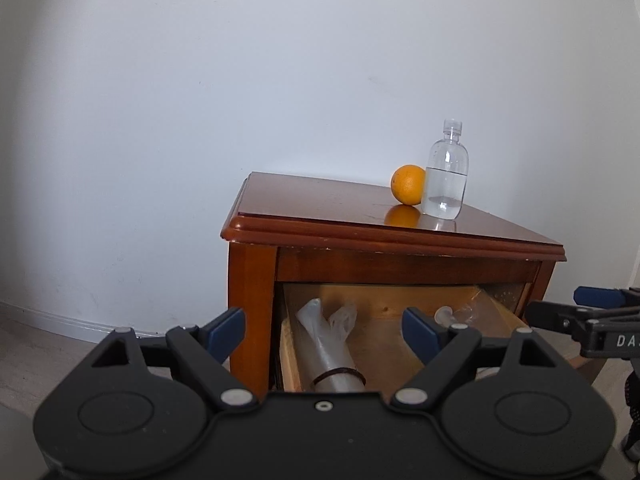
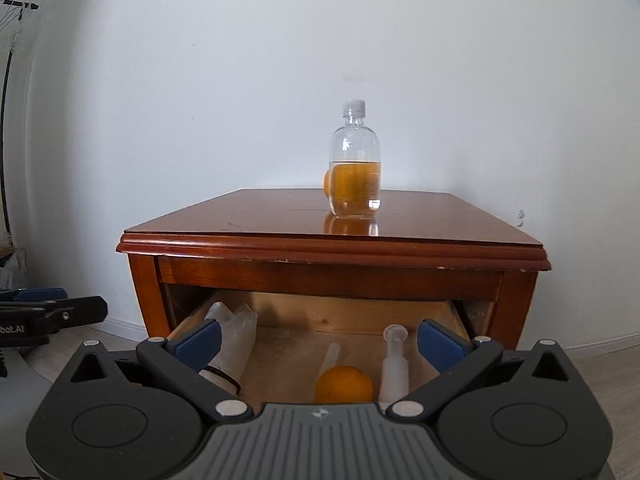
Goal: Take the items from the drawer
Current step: 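Release the handle with the left gripper and back both tools away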
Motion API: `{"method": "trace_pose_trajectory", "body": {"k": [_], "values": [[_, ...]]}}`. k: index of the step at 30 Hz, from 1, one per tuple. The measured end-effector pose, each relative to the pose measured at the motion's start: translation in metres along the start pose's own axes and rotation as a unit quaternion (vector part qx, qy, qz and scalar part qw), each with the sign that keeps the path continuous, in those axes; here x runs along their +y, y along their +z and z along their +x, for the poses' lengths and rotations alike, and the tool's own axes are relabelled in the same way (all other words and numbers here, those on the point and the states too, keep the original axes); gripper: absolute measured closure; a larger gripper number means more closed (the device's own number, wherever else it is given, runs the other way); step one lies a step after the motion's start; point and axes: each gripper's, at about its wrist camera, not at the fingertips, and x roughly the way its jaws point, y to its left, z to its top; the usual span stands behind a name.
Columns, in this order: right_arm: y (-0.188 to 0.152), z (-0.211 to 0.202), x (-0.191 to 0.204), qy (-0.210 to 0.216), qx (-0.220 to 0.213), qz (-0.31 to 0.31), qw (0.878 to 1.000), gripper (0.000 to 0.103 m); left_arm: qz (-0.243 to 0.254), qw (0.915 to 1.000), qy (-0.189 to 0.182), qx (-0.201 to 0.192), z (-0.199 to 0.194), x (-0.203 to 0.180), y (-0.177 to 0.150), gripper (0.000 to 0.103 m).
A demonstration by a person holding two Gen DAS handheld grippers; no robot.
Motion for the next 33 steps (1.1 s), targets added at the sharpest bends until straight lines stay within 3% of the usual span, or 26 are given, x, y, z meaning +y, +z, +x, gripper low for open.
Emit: {"method": "trace_pose_trajectory", "body": {"k": [5, 10, 15, 19, 24, 29, 33], "values": [[0.015, 0.041, -0.009, 0.049, 0.080, 0.051, 0.994, 0.000, 0.012, 0.9988, -0.012, 0.045, 0.027, 0.000, 0.010, 0.017], [0.014, 0.079, -0.004, 0.041, 0.138, 0.039, 0.989, 0.000, 0.023, 0.9951, -0.035, 0.090, 0.056, 0.007, 0.015, 0.017], [0.014, 0.106, -0.012, 0.064, 0.189, 0.069, 0.978, 0.000, 0.042, 0.9899, -0.051, 0.126, 0.080, 0.015, 0.017, 0.017], [0.016, 0.121, -0.015, 0.056, 0.218, 0.067, 0.972, 0.000, 0.048, 0.9875, -0.062, 0.137, 0.093, 0.020, 0.015, 0.017], [0.013, 0.135, -0.010, 0.075, 0.257, 0.074, 0.961, 0.000, 0.042, 0.9823, -0.073, 0.167, 0.110, 0.031, 0.013, 0.017], [0.017, 0.144, 0.003, 0.078, 0.273, 0.061, 0.957, 0.000, 0.059, 0.9783, -0.083, 0.181, 0.117, 0.041, 0.013, 0.017], [0.020, 0.159, 0.013, 0.090, 0.312, 0.059, 0.944, 0.000, 0.070, 0.9742, -0.107, 0.186, 0.117, 0.048, 0.011, 0.017]]}}
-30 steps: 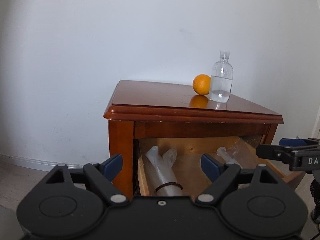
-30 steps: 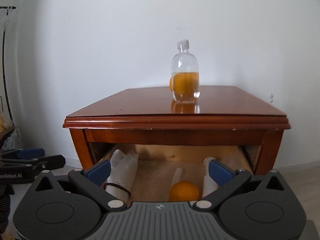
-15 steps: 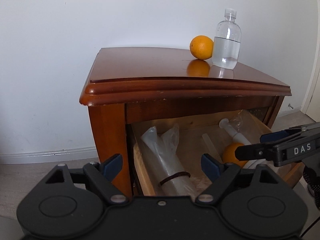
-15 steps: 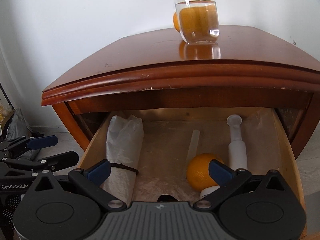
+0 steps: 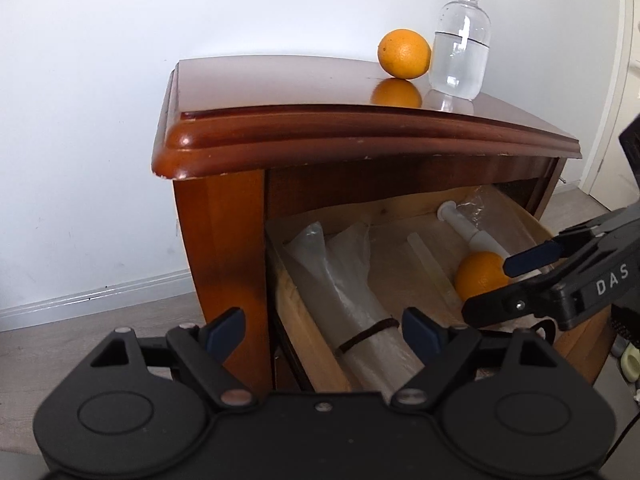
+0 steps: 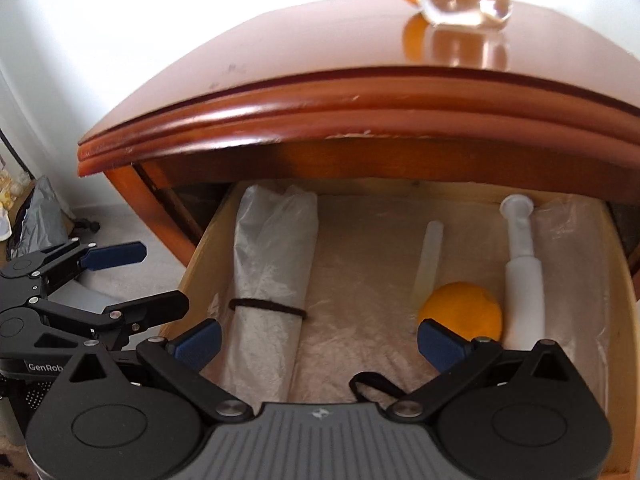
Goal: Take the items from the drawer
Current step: 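Release the handle with the left gripper and back both tools away, then reach the right gripper into the drawer toward the plastic-wrapped bundle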
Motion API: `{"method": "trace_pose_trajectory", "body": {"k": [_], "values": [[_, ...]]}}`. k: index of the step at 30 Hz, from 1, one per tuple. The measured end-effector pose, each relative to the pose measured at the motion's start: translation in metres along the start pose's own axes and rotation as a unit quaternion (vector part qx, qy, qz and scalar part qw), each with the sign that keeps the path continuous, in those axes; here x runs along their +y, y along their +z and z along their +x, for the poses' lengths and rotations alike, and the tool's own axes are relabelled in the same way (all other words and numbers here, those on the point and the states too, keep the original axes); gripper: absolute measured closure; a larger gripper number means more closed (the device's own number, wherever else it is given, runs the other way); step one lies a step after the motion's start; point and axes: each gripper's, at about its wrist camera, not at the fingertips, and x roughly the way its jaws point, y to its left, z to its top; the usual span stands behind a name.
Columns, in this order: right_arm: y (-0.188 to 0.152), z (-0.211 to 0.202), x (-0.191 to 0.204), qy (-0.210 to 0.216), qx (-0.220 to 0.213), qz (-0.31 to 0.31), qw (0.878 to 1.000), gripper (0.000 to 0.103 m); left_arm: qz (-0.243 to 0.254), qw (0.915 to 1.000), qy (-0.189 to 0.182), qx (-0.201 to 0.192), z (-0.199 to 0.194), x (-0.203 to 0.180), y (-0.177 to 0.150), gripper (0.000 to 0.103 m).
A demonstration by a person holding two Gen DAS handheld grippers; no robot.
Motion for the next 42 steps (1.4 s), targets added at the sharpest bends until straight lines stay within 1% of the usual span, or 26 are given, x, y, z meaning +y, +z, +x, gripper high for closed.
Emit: {"method": "trace_pose_trajectory", "body": {"k": [1, 4, 7, 8, 12, 15, 16, 19, 23, 25, 29, 33, 38, 41, 42], "values": [[0.002, 0.003, 0.002, 0.003, 0.011, 0.003, 1.000, 0.000, 0.002, 1.0000, -0.003, -0.001, 0.000, 0.002, -0.001, 0.017], [0.007, 0.010, 0.011, 0.013, 0.039, 0.011, 0.999, 0.000, 0.001, 0.9999, -0.007, -0.008, 0.001, 0.011, -0.005, 0.022], [0.009, 0.013, 0.025, 0.009, 0.044, 0.002, 0.999, 0.000, -0.013, 0.9998, -0.010, -0.010, 0.003, 0.025, -0.008, 0.029], [0.010, 0.014, 0.029, 0.006, 0.045, -0.002, 0.999, 0.001, -0.017, 0.9997, -0.012, -0.009, 0.004, 0.030, -0.009, 0.029], [0.015, 0.025, 0.040, 0.002, 0.073, -0.009, 0.997, 0.004, -0.025, 0.9994, -0.025, -0.008, 0.006, 0.046, -0.012, 0.029], [0.018, 0.036, 0.046, -0.010, 0.096, -0.014, 0.995, 0.010, -0.029, 0.9990, -0.032, -0.007, 0.009, 0.056, -0.015, 0.029], [0.020, 0.038, 0.048, -0.016, 0.099, -0.017, 0.995, 0.014, -0.033, 0.9988, -0.035, -0.007, 0.011, 0.059, -0.017, 0.029], [0.022, 0.045, 0.055, -0.031, 0.111, -0.026, 0.993, 0.017, -0.046, 0.9977, -0.049, -0.008, 0.017, 0.069, -0.018, 0.029], [0.022, 0.053, 0.067, -0.037, 0.130, -0.049, 0.990, 0.021, -0.056, 0.9960, -0.068, -0.011, 0.022, 0.078, -0.021, 0.029], [0.021, 0.055, 0.072, -0.048, 0.137, -0.064, 0.987, 0.022, -0.058, 0.9955, -0.075, -0.009, 0.024, 0.080, -0.022, 0.029], [0.022, 0.062, 0.076, -0.071, 0.149, -0.079, 0.983, 0.023, -0.057, 0.9951, -0.080, -0.007, 0.027, 0.080, -0.023, 0.029], [0.024, 0.066, 0.070, -0.082, 0.158, -0.072, 0.981, 0.025, -0.059, 0.9948, -0.082, -0.009, 0.026, 0.080, -0.024, 0.029], [0.024, 0.064, 0.064, -0.110, 0.154, -0.082, 0.979, 0.026, -0.062, 0.9946, -0.082, -0.006, 0.025, 0.079, -0.026, 0.029], [0.022, 0.058, 0.069, -0.128, 0.139, -0.103, 0.977, 0.026, -0.070, 0.9938, -0.086, -0.005, 0.023, 0.079, -0.029, 0.029], [0.021, 0.056, 0.070, -0.127, 0.138, -0.105, 0.977, 0.026, -0.073, 0.9934, -0.087, -0.004, 0.021, 0.078, -0.030, 0.029]]}}
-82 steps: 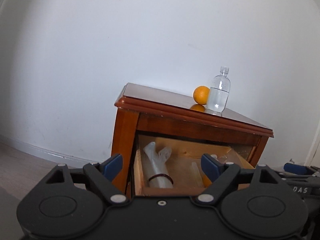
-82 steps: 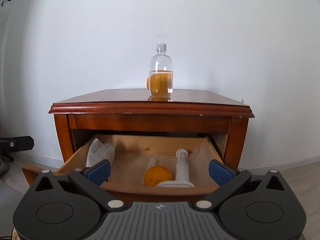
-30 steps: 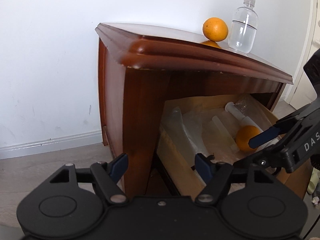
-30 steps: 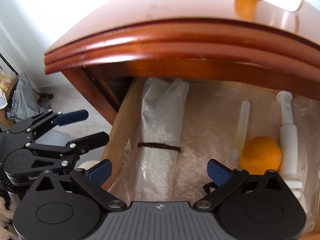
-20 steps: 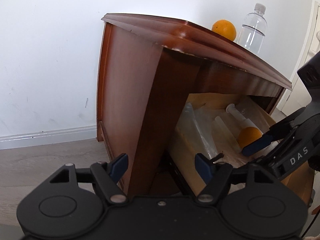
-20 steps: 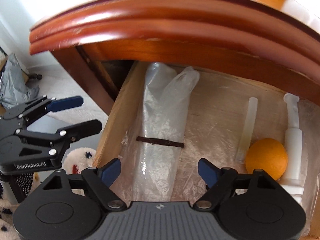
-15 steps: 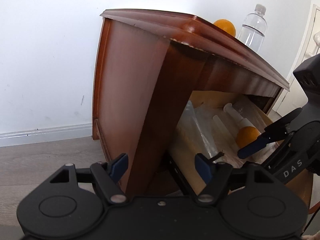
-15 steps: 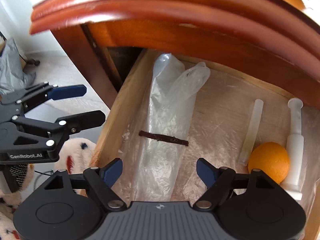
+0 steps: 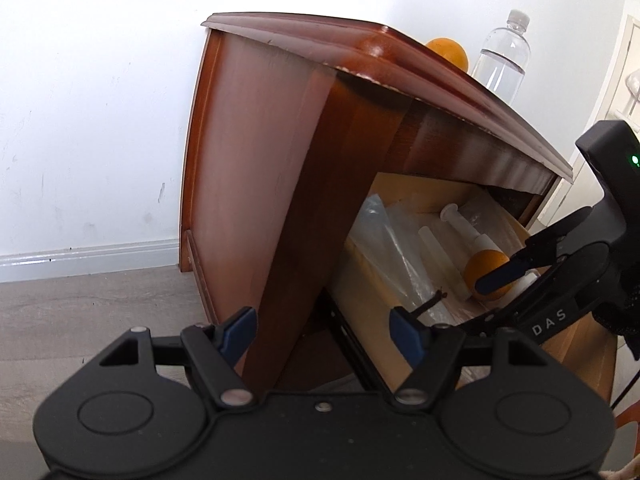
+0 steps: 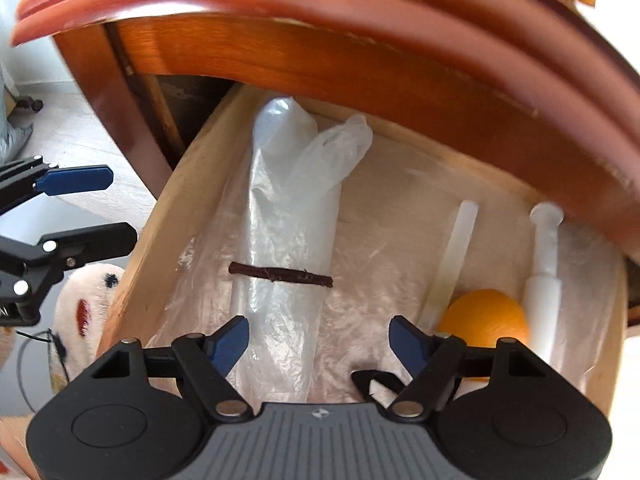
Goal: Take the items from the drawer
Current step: 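Reach the right gripper into the drawer toward the plastic-wrapped bundle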
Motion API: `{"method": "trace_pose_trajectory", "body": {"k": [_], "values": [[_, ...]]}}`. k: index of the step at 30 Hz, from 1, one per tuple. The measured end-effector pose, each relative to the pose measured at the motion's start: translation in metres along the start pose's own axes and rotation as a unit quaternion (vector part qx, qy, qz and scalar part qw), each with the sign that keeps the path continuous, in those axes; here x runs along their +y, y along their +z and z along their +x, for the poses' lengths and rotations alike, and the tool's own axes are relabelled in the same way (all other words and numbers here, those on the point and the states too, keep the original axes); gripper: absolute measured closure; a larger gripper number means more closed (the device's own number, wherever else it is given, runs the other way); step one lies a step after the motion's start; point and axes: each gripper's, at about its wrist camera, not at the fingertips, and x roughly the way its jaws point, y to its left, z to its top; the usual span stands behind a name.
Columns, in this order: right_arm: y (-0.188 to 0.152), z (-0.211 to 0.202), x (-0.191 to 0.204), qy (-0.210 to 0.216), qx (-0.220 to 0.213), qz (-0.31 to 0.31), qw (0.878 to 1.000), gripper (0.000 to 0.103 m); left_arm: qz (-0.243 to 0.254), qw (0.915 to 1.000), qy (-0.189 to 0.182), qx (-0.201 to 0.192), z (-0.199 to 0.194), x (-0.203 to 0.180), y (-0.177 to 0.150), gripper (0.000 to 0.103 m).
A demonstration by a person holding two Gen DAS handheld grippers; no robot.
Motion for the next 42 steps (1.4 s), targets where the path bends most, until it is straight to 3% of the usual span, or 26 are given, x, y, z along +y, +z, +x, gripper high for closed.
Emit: {"method": "trace_pose_trajectory", "body": {"k": [5, 15, 26, 29, 33, 37, 42], "values": [[0.002, -0.004, 0.004, 0.040, 0.014, 0.003, 0.999, 0.026, -0.008, 0.9999, -0.015, -0.001, -0.007, -0.003, -0.004, 0.029], [0.008, -0.002, 0.018, 0.001, 0.011, -0.067, 0.998, 0.026, 0.008, 0.9993, -0.027, -0.026, -0.023, -0.013, -0.001, 0.029], [-0.002, -0.006, -0.006, -0.055, 0.017, -0.058, 0.997, 0.026, 0.012, 0.9983, -0.050, -0.027, -0.019, -0.021, 0.003, 0.029], [-0.004, -0.013, -0.006, -0.041, 0.013, -0.051, 0.998, 0.026, 0.016, 0.9980, -0.053, -0.030, -0.017, -0.025, 0.006, 0.032], [-0.007, -0.020, -0.006, 0.014, 0.009, -0.053, 0.998, 0.026, 0.013, 0.9978, -0.059, -0.028, -0.012, -0.029, 0.009, 0.035], [-0.007, -0.018, 0.004, 0.018, 0.006, -0.081, 0.996, 0.033, 0.012, 0.9978, -0.059, -0.026, -0.006, -0.034, 0.011, 0.035], [0.000, -0.008, 0.003, 0.025, 0.009, -0.093, 0.995, 0.035, 0.029, 0.9984, -0.038, -0.031, -0.003, -0.041, 0.013, 0.035]]}}
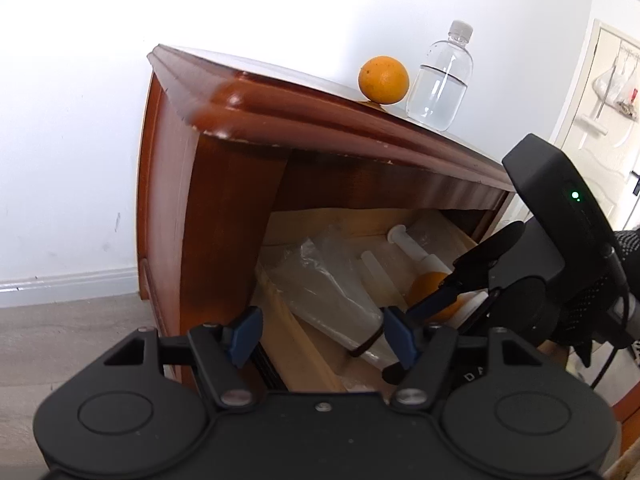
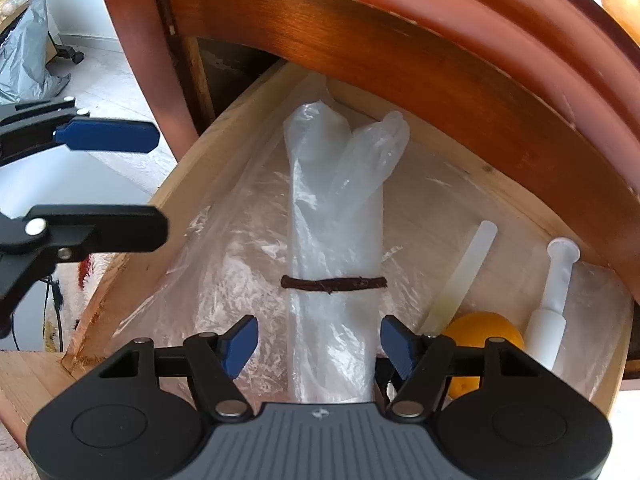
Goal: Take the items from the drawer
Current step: 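Reach the right gripper into the drawer toward the plastic-wrapped bundle, then close the right gripper on the bundle at its brown band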
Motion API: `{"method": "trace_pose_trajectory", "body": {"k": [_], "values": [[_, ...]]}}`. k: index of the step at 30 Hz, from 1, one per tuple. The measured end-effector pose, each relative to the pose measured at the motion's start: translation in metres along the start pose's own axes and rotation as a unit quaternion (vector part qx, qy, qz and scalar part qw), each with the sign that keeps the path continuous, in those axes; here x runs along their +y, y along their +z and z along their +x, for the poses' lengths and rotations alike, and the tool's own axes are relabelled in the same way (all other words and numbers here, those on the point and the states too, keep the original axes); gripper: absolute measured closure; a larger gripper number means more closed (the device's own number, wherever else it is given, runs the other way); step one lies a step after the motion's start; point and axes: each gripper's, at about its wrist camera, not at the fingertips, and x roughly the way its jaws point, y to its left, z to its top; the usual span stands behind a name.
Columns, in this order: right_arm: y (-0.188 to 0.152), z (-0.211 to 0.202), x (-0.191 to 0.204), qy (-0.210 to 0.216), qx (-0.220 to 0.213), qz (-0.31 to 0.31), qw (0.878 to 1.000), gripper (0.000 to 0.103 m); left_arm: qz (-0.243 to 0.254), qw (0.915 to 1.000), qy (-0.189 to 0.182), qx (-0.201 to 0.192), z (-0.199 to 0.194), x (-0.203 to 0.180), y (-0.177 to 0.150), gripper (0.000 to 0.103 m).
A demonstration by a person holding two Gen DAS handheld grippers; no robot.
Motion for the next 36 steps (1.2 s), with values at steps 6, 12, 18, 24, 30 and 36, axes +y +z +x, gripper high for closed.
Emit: {"method": "trace_pose_trajectory", "body": {"k": [6, 12, 18, 24, 30, 36], "values": [[0.002, 0.003, 0.002, 0.000, 0.000, -0.032, 0.999, 0.044, -0.001, 0.9999, 0.003, 0.010, 0.009, -0.003, 0.004, 0.035], [-0.001, 0.004, 0.006, -0.001, 0.009, -0.047, 0.999, 0.046, -0.008, 0.9999, 0.008, 0.011, 0.015, -0.006, 0.004, 0.035], [-0.001, 0.002, 0.006, 0.001, 0.012, -0.042, 0.999, 0.046, -0.018, 0.9998, 0.003, 0.005, 0.018, -0.004, 0.004, 0.035], [0.002, 0.003, 0.008, 0.000, 0.017, -0.045, 0.999, 0.046, -0.022, 0.9997, -0.002, 0.006, 0.019, 0.000, 0.002, 0.035], [0.003, 0.006, 0.009, -0.012, 0.021, -0.066, 0.998, 0.058, -0.025, 0.9997, -0.007, 0.003, 0.015, 0.004, 0.002, 0.035], [-0.010, -0.002, 0.005, -0.011, 0.031, -0.078, 0.996, 0.070, -0.034, 0.9992, -0.018, 0.008, 0.015, 0.006, 0.000, 0.035]]}}
